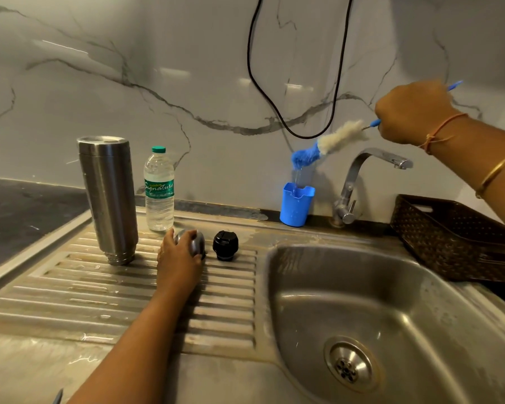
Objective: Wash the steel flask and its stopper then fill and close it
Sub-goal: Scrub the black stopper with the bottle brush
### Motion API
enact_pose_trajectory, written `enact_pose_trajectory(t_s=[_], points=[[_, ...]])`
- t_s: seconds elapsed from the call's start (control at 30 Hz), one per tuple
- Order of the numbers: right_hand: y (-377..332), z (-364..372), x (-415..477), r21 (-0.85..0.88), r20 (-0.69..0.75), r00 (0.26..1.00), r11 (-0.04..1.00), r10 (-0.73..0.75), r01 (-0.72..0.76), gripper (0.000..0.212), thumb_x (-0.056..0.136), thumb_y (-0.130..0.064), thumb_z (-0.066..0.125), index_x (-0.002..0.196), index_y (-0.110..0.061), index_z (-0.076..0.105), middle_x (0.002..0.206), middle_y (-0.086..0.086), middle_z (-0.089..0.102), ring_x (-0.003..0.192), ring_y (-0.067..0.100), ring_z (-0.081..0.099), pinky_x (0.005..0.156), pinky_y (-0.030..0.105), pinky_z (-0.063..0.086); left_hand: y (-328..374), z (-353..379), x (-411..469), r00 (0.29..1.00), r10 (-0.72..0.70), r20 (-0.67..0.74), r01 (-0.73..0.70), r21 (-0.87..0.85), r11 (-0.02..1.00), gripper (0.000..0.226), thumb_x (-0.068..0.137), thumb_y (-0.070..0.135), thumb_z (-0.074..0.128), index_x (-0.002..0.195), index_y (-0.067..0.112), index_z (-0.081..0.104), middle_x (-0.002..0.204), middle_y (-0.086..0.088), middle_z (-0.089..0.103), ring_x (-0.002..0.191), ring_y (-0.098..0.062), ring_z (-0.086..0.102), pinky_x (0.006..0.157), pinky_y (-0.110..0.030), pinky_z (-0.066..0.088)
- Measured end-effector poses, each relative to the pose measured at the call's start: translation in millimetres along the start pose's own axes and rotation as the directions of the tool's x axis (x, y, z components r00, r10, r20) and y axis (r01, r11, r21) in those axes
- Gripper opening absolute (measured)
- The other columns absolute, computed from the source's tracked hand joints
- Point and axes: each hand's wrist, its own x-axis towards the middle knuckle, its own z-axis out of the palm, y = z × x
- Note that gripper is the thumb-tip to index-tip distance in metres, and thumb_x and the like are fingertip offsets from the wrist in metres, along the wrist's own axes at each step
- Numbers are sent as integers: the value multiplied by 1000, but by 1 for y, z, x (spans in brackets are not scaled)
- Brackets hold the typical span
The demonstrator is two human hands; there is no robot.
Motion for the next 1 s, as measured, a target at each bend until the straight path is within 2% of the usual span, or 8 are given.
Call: enact_pose_trajectory(t_s=[0.17,0.3,0.4,0.5,0.6,0.77,0.9,1.0], points=[[-18,4,-18,41,38,999,999,-26,25,33,90,-13,50,59,-10,40,53,2,33,45,16,30,56,30,32,2,-1,-3,1000,-16,-12,16,-22,1000,65,85,9,65,143,18,36,154,-15,16,138,-35,27,112,-47,29],[-28,8,-29,76,67,998,997,-22,17,21,91,-11,48,70,-10,46,55,2,31,46,16,28,50,26,24,2,-1,-1,1000,-16,-27,15,-32,999,71,83,8,66,145,16,32,154,-16,16,138,-35,27,112,-46,28],[-33,10,-32,99,62,998,995,-14,8,19,91,-9,46,72,-10,48,56,2,29,49,19,36,53,28,28,3,0,-2,999,-8,-33,7,-32,999,73,82,8,67,145,16,31,154,-16,16,138,-35,27,112,-45,28],[-42,11,-36,92,94,995,996,-27,19,16,91,-9,45,80,-11,57,58,1,29,50,18,36,49,25,22,3,0,-1,999,10,-47,-12,-42,999,74,82,10,68,145,17,31,154,-14,16,138,-34,27,113,-46,29],[-44,12,-39,97,83,996,995,-25,17,19,92,-10,44,88,-9,62,65,3,41,57,20,43,53,27,28,7,3,-3,993,81,-83,-80,11,997,70,83,14,68,143,18,33,152,-12,19,140,-33,22,114,-48,27],[-51,13,-46,84,116,989,993,-92,83,18,93,-18,46,91,-12,62,70,1,46,62,18,47,58,27,35,20,14,-9,974,217,-66,-209,106,972,63,88,18,61,144,23,32,155,-8,19,146,-26,5,119,-43,9],[-42,13,-49,152,127,990,988,-58,38,19,92,-20,46,86,-11,61,58,-1,33,56,16,43,53,25,29,29,19,-11,956,291,-35,-282,152,947,60,89,21,59,143,26,33,156,-3,20,146,-23,7,117,-43,6],[-29,14,-50,256,90,995,965,36,-58,28,93,-16,45,65,-9,47,56,2,31,57,22,43,57,30,32,38,22,-12,947,322,-11,-318,117,941,59,91,20,57,144,26,32,156,-2,19,145,-24,11,116,-42,11]])
